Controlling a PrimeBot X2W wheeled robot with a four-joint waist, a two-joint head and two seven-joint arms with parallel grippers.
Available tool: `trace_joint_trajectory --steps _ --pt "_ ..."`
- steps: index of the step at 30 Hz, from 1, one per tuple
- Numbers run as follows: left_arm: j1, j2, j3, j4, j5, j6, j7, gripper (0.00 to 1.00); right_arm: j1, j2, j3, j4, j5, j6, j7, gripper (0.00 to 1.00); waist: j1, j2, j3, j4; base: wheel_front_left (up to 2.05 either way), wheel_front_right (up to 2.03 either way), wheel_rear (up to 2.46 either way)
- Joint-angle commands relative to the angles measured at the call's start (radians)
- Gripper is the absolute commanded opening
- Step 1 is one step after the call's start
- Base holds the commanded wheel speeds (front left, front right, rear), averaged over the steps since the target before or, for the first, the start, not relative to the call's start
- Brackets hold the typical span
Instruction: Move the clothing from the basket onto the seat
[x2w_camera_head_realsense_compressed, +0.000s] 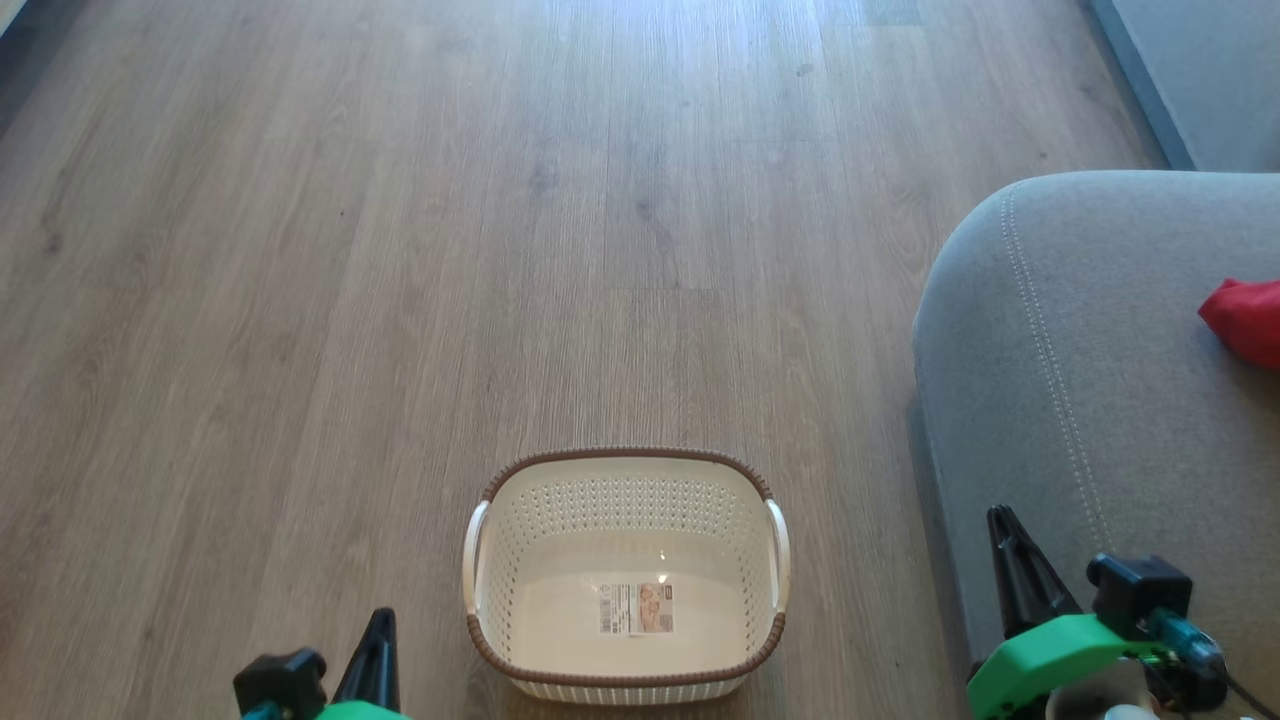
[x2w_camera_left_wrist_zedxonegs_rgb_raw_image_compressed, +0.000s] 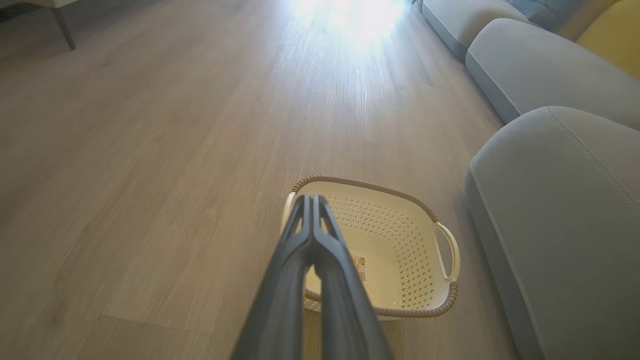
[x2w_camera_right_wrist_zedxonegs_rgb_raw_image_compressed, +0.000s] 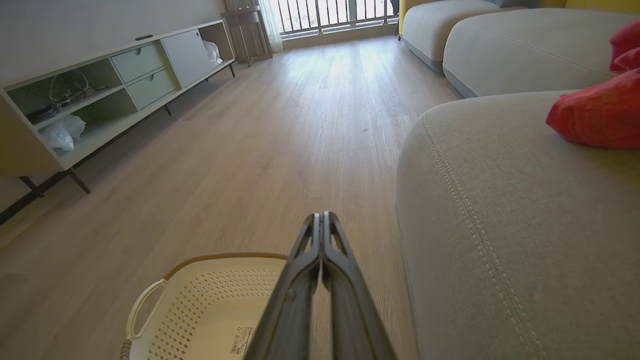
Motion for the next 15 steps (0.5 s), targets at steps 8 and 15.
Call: trace_joint_trajectory --steps 8,15 --pt "-0.049 0.0 0.026 -0.037 -0.097 -0.015 0.026 0.0 -0.048 -0.005 -0.01 -0.042 0.11 0.0 0.028 0.0 0.0 0.0 0.003 -0.004 0.0 0.0 0.0" --pt "-0.061 0.0 0.041 -0.041 -0.171 -0.025 0.046 0.0 -0.053 -0.006 -0.014 -0.047 0.194 0.0 0.048 0.0 0.0 0.0 0.006 -0.008 0.0 0.0 0.0"
